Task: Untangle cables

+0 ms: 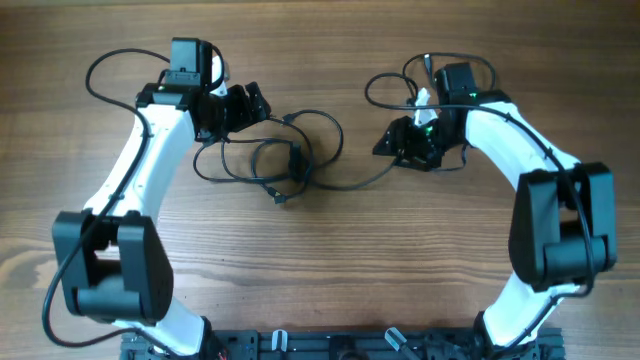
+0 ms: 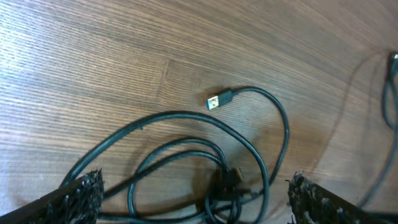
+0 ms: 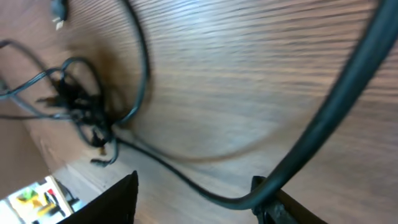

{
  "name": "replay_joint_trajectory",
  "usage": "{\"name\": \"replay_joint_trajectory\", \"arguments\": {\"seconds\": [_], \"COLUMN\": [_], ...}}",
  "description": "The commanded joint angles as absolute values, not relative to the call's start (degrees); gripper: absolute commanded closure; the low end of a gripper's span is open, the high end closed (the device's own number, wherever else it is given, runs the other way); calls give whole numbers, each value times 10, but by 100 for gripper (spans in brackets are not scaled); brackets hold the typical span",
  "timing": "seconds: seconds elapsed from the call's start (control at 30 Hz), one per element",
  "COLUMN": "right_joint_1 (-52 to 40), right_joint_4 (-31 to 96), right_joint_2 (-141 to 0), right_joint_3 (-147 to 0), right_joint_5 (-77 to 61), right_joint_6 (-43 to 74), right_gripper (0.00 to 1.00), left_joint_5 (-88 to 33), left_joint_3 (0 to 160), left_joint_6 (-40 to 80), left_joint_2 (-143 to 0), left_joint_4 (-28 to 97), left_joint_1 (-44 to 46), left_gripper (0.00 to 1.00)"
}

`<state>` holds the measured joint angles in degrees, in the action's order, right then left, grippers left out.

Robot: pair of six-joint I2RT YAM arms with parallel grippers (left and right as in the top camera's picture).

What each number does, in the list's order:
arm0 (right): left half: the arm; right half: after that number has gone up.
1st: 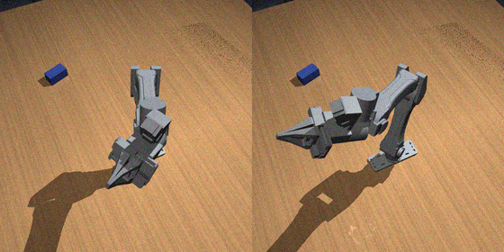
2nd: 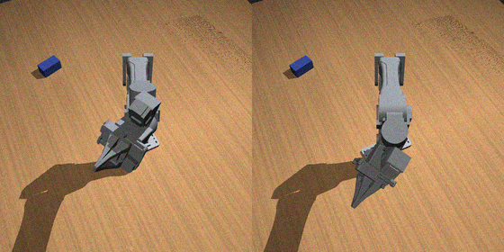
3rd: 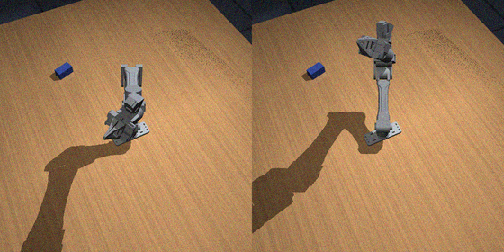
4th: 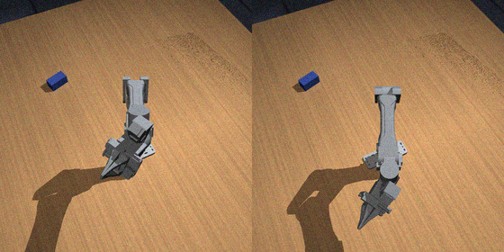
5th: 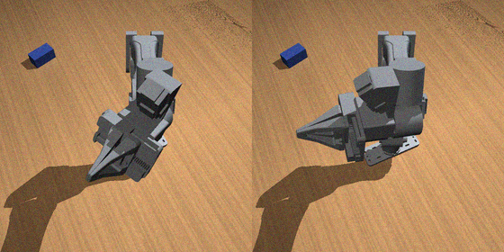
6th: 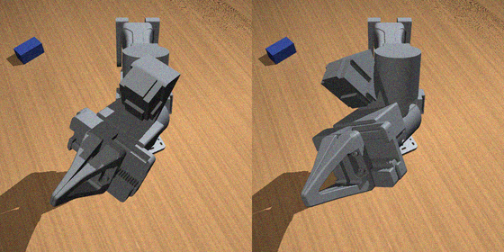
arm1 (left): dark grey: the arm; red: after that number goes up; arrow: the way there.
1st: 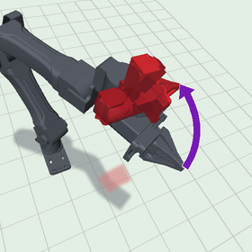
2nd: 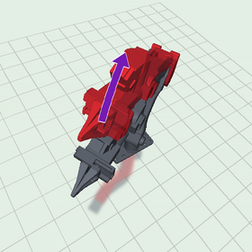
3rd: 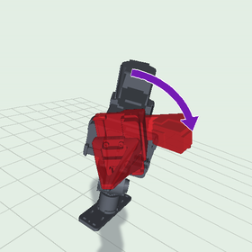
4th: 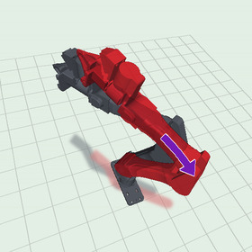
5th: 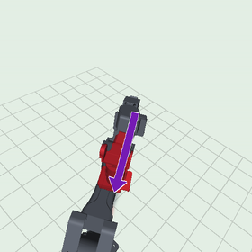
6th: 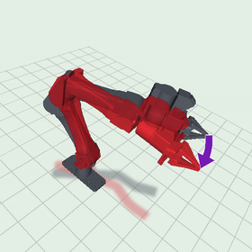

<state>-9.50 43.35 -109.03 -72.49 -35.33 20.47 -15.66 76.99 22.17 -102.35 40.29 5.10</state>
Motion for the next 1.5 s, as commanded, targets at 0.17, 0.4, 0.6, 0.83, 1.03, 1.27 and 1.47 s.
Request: {"name": "replay_joint_trajectory", "arguments": {"seconds": [0.17, 0.4, 0.6, 0.83, 1.03, 1.27, 1.47], "right_joint_1": [-179, -270, -326, -347, -347, -347, -350], "right_joint_4": [470, 456, 377, 289, 269, 244, 204], "right_joint_2": [-1040, -1040, -1040, -1049, -1084, -1129, -1150], "right_joint_3": [-736, -736, -735, -735, -735, -735, -735], "right_joint_5": [-184, -152, -152, -133, -133, -174, -232], "right_joint_6": [297, 322, 345, 378, 397, 407, 407], "right_gripper": [29, 28, 46, 94, 77, 58, 76], "left_joint_5": [-130, -105, -103, -104, -104, -104, -104], "left_joint_3": [768, 768, 768, 768, 768, 768, 768], "left_joint_6": [229, 229, 229, 229, 229, 229, 229], "left_joint_2": [-1086, -1088, -1088, -1088, -1088, -1088, -1088], "left_joint_4": [385, 382, 384, 396, 396, 396, 396], "left_joint_1": [50, 46, 38, 0, -8, -7, -7], "left_gripper": [9, 68, 96, 96, 96, 87, 85]}}
